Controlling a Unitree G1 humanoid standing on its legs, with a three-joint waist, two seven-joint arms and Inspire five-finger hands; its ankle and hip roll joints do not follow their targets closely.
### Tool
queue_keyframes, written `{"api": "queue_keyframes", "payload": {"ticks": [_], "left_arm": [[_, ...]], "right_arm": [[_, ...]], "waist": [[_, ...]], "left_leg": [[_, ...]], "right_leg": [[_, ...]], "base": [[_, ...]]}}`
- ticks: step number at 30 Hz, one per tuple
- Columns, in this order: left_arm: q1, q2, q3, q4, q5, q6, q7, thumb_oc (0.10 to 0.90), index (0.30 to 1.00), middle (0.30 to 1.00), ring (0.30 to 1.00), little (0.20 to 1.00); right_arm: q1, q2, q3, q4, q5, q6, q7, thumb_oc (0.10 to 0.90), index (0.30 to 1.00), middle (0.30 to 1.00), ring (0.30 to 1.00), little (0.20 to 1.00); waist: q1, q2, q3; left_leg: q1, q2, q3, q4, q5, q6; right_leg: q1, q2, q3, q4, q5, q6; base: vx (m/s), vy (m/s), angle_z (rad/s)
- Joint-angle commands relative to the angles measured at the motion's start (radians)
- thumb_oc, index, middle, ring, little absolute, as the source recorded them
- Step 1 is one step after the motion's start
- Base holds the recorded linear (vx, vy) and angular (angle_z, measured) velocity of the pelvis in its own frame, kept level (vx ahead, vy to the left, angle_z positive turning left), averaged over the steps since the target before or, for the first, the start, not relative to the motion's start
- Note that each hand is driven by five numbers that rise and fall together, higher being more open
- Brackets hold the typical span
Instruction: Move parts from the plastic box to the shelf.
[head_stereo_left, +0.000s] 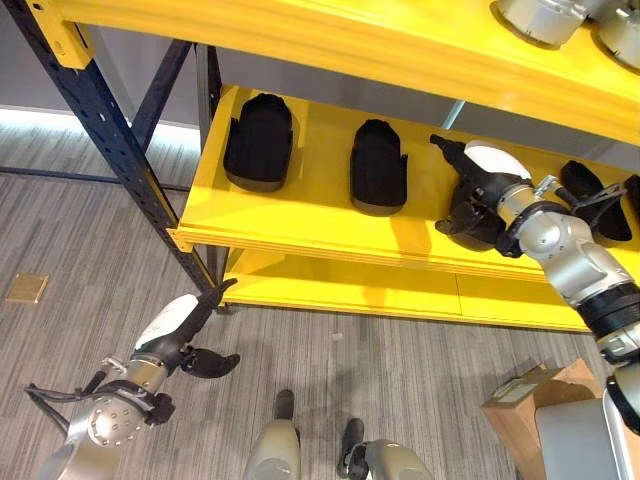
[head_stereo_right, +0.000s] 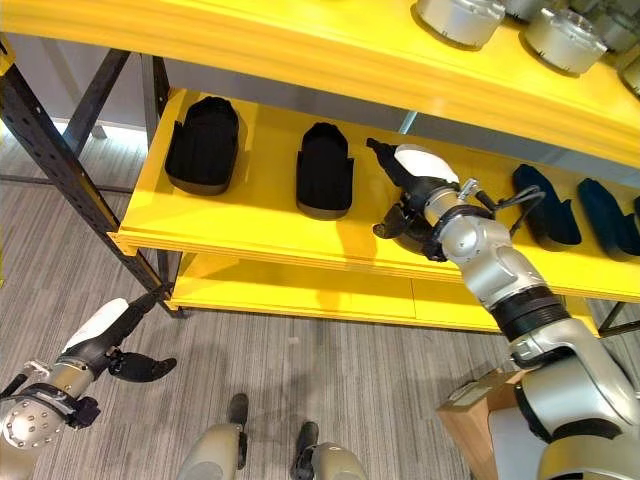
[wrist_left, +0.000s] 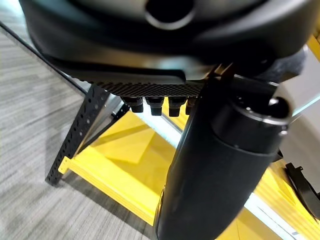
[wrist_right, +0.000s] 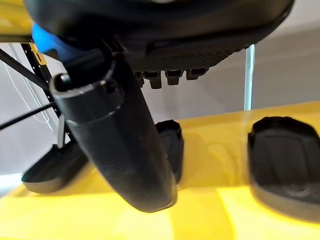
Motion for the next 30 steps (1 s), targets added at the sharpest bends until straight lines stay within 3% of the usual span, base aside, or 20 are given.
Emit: {"api": "queue_keyframes", "payload": {"ticks": [1, 2, 3, 5, 7, 9, 12, 15, 23, 30], "left_arm": [[0.057, 0.047, 0.075, -0.110, 0.005, -0.045, 0.055, 0.900, 1.000, 1.000, 1.000, 1.000], [0.053, 0.034, 0.072, -0.112, -0.003, -0.044, 0.050, 0.900, 1.000, 1.000, 1.000, 1.000], [0.050, 0.029, 0.069, -0.108, -0.005, -0.044, 0.051, 0.900, 1.000, 1.000, 1.000, 1.000], [0.051, 0.028, 0.069, -0.110, -0.015, -0.049, 0.056, 0.900, 1.000, 1.000, 1.000, 1.000], [0.057, 0.028, 0.076, -0.118, -0.021, -0.052, 0.059, 0.900, 1.000, 1.000, 1.000, 1.000], [0.065, 0.031, 0.080, -0.123, -0.029, -0.053, 0.060, 0.900, 1.000, 1.000, 1.000, 1.000], [0.068, 0.019, 0.072, -0.106, -0.028, -0.048, 0.055, 0.900, 1.000, 1.000, 1.000, 1.000], [0.076, 0.007, 0.061, -0.096, -0.032, -0.046, 0.049, 0.900, 1.000, 1.000, 1.000, 1.000], [0.056, -0.024, -0.003, -0.087, -0.048, -0.045, 0.047, 0.900, 1.000, 1.000, 1.000, 1.000], [0.029, -0.048, -0.046, -0.068, -0.039, -0.048, 0.064, 0.900, 1.000, 1.000, 1.000, 1.000]], "right_arm": [[-0.093, -0.053, -0.071, 0.003, -0.003, -0.007, -0.048, 0.900, 1.000, 1.000, 1.000, 1.000], [-0.088, -0.063, -0.083, 0.003, -0.009, -0.008, -0.048, 0.900, 1.000, 1.000, 1.000, 1.000], [-0.083, -0.069, -0.090, -0.002, -0.013, -0.008, -0.048, 0.900, 1.000, 1.000, 1.000, 1.000], [-0.080, -0.071, -0.097, 0.001, -0.031, -0.007, -0.050, 0.900, 1.000, 1.000, 1.000, 1.000], [-0.095, -0.070, -0.087, -0.001, -0.053, -0.001, -0.042, 0.900, 1.000, 1.000, 1.000, 1.000], [-0.117, -0.070, -0.072, 0.011, -0.062, 0.004, -0.036, 0.900, 1.000, 1.000, 1.000, 1.000], [-0.114, -0.080, -0.073, 0.009, -0.055, 0.002, -0.034, 0.900, 1.000, 1.000, 1.000, 1.000], [-0.107, -0.093, -0.071, -0.022, -0.047, -0.003, -0.031, 0.900, 1.000, 1.000, 1.000, 1.000], [-0.138, -0.116, -0.045, -0.049, 0.005, -0.015, -0.042, 0.900, 1.000, 1.000, 1.000, 1.000], [-0.133, -0.093, -0.038, -0.069, 0.015, -0.023, -0.057, 0.900, 1.000, 1.000, 1.000, 1.000]], "waist": [[-0.009, -0.011, -0.101], [-0.012, 0.016, -0.108], [-0.015, 0.027, -0.109], [-0.009, 0.038, -0.109], [0.000, 0.034, -0.109], [0.016, 0.017, -0.114], [0.021, -0.026, -0.129], [0.028, -0.032, -0.141], [0.004, 0.007, -0.124], [-0.017, 0.037, -0.098]], "left_leg": [[-0.011, -0.019, 0.020, -0.016, -0.073, 0.020], [-0.018, 0.000, 0.012, -0.008, -0.085, 0.007], [-0.023, 0.010, 0.007, 0.001, -0.090, 0.000], [-0.039, 0.040, 0.013, 0.037, -0.110, -0.014], [-0.048, 0.062, 0.030, 0.061, -0.118, -0.026], [-0.061, 0.079, 0.049, 0.089, -0.128, -0.040], [-0.077, 0.069, 0.065, 0.108, -0.139, -0.055], [-0.082, 0.083, 0.070, 0.107, -0.129, -0.068], [-0.062, 0.178, 0.062, 0.037, -0.071, -0.115], [-0.028, 0.209, 0.074, -0.005, -0.043, -0.132]], "right_leg": [[-0.057, -0.029, 0.001, 0.016, 0.040, 0.041], [-0.050, -0.105, 0.010, -0.034, 0.043, 0.023], [-0.047, -0.146, 0.008, -0.059, 0.070, 0.022], [-0.041, -0.274, -0.019, -0.164, 0.182, 0.044], [-0.038, -0.344, -0.058, -0.240, 0.264, 0.068], [-0.010, -0.370, -0.105, -0.302, 0.329, 0.097], [0.030, -0.341, -0.124, -0.370, 0.355, 0.135], [0.041, -0.318, -0.140, -0.398, 0.345, 0.137], [0.006, -0.232, -0.130, -0.376, 0.200, 0.082], [-0.023, -0.195, -0.098, -0.344, 0.164, 0.064]], "base": [[0.03, -0.042, 0.11], [0.03, -0.074, 0.09], [0.04, -0.111, 0.24], [0.04, -0.167, 0.19], [0.00, -0.198, -0.11], [-0.01, -0.185, -0.22], [0.03, -0.139, -0.07], [0.05, -0.152, -0.14], [0.00, -0.151, -0.13], [-0.01, -0.070, -0.08]]}}
